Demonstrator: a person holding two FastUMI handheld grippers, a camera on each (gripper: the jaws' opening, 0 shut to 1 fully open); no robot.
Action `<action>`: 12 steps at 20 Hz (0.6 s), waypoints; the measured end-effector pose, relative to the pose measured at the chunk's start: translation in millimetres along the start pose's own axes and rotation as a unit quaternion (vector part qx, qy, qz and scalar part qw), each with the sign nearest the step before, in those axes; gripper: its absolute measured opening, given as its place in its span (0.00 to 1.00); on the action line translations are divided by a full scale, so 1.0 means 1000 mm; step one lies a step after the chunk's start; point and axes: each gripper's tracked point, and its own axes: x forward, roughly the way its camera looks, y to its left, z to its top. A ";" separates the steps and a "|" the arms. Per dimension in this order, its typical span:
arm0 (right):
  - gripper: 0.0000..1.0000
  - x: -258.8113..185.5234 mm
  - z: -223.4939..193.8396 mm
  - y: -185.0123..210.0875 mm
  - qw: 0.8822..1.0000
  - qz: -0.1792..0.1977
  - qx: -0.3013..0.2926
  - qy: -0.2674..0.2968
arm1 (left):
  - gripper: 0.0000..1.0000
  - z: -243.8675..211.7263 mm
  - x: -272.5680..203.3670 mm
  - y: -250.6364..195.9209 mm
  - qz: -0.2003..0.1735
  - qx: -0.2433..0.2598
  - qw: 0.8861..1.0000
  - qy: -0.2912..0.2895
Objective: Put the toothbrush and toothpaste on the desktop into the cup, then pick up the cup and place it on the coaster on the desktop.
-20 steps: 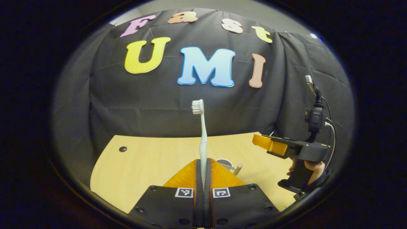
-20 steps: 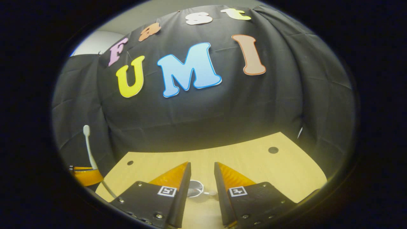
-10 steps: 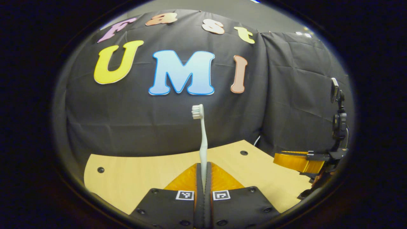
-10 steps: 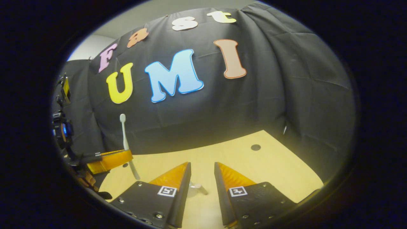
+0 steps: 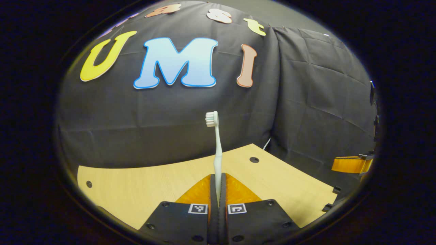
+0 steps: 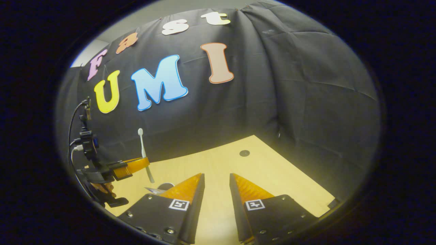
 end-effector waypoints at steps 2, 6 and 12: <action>0.47 -0.003 -0.004 -0.014 1.000 -0.012 0.000 0.007 | 0.07 -0.012 0.013 0.004 0.010 -0.019 1.000 0.004; 0.45 -0.005 -0.016 -0.034 0.999 -0.028 0.008 0.026 | 0.07 -0.041 0.025 0.011 0.034 -0.052 0.997 0.035; 0.45 0.003 -0.020 -0.041 0.999 -0.029 0.005 0.043 | 0.07 -0.062 0.032 0.017 0.056 -0.078 0.994 0.051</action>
